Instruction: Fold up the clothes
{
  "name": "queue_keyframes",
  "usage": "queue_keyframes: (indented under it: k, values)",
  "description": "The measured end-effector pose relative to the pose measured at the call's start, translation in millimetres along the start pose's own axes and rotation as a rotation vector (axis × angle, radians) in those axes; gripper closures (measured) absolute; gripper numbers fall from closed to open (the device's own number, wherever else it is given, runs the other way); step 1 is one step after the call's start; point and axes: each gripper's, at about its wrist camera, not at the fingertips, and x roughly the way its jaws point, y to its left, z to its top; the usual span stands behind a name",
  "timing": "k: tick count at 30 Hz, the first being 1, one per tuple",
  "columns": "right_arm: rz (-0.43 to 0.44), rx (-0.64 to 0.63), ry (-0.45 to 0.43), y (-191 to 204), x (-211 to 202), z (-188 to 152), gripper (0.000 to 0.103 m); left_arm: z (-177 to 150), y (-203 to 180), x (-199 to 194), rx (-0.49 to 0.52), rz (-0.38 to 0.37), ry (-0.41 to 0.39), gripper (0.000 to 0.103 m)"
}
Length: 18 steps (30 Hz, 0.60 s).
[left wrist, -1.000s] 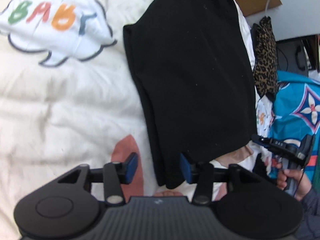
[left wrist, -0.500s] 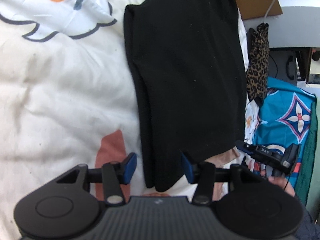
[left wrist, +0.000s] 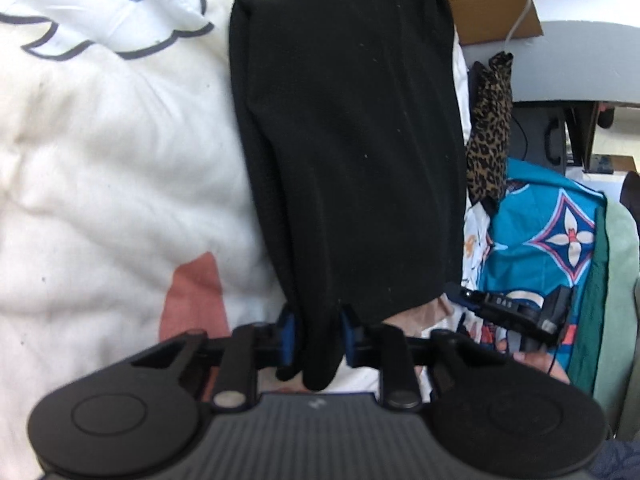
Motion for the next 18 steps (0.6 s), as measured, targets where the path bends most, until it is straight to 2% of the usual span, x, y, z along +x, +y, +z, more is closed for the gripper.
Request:
queue_keyframes:
  k: [2, 5, 8, 15, 18]
  values:
    - [0.001, 0.0, 0.0, -0.1, -0.2, -1.0, 0.071, 0.1, 0.3, -1.2, 0.01, 0.006, 0.003, 0.084]
    - [0.006, 0.0, 0.0, -1.5, 0.2, -2.1, 0.071, -0.4, 3.5, -1.0, 0.013, 0.039, 0.012, 0.078]
    - [0.011, 0.006, 0.0, -3.5, 0.5, -2.2, 0.071, 0.2, 4.9, 4.5, 0.007, 0.058, 0.01, 0.077]
    - [0.026, 0.018, -0.005, -5.6, 1.9, -0.9, 0.071, -1.1, 12.4, 7.5, -0.041, 0.008, -0.005, 0.078]
    - [0.035, 0.024, -0.008, -5.3, 3.6, 0.5, 0.071, -3.3, 11.2, 6.3, -0.021, -0.001, 0.02, 0.078]
